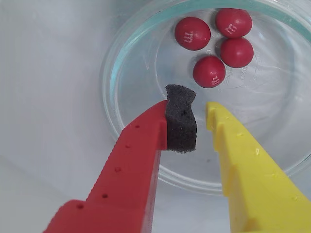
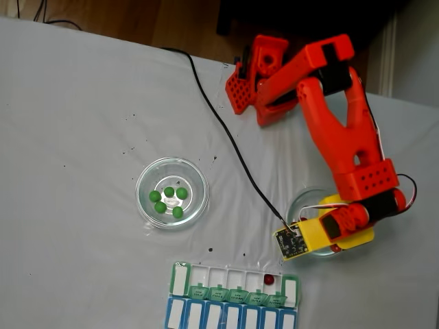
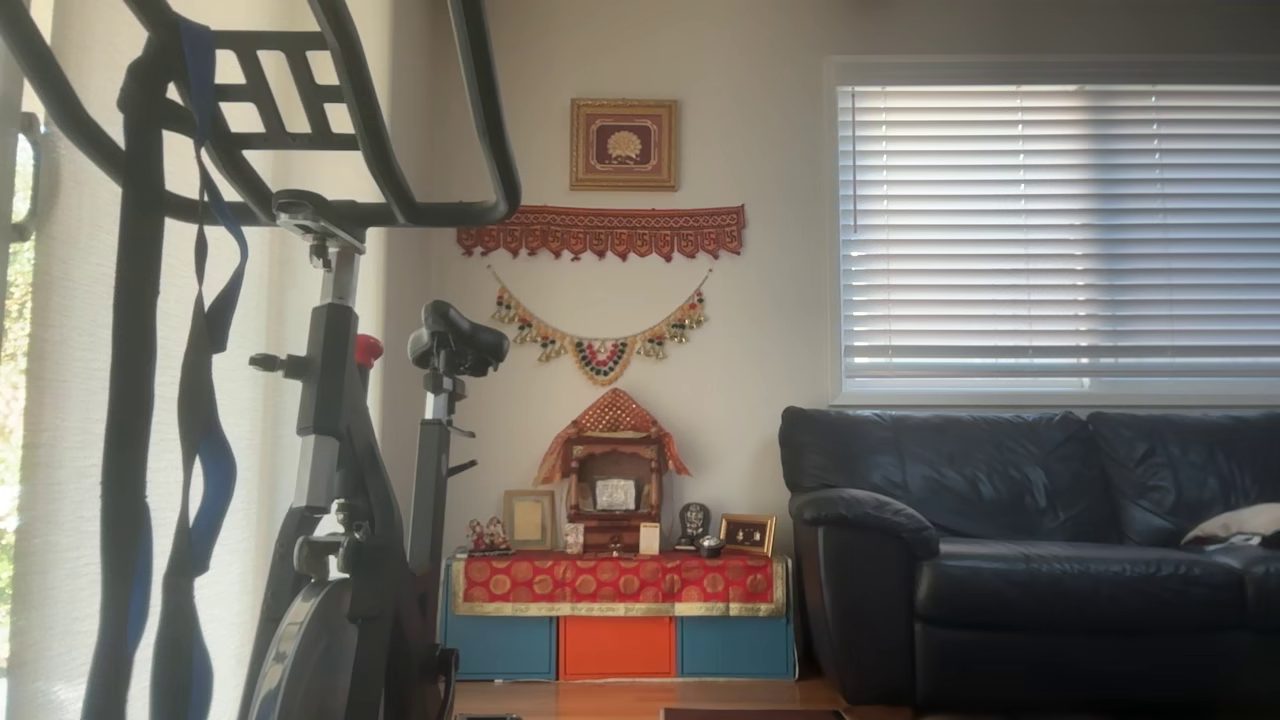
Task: Sort medicines into box.
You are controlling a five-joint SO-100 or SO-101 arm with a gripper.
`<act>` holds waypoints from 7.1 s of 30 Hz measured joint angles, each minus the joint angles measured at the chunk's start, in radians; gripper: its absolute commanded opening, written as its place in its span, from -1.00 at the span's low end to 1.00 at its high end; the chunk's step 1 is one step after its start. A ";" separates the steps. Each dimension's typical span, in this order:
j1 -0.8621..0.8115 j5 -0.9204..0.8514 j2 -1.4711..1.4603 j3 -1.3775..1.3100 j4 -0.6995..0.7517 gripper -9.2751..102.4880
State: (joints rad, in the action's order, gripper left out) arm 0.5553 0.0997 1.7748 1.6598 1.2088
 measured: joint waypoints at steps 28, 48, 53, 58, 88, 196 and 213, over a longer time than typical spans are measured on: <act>0.000 -0.009 -0.032 0.015 -0.034 -0.56; 0.025 -0.025 -0.092 0.078 -0.109 -0.57; 0.025 -0.025 -0.092 0.081 -0.118 -0.56; 0.025 -0.028 -0.092 0.083 -0.118 -0.54; -0.003 -0.110 -0.092 0.058 -0.035 -0.46; -0.178 -0.156 -0.002 -0.199 0.166 -0.81; -0.399 -0.215 -0.285 -0.537 0.221 -0.81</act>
State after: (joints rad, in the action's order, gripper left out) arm 0.1565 -0.1150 1.4895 1.1229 1.4297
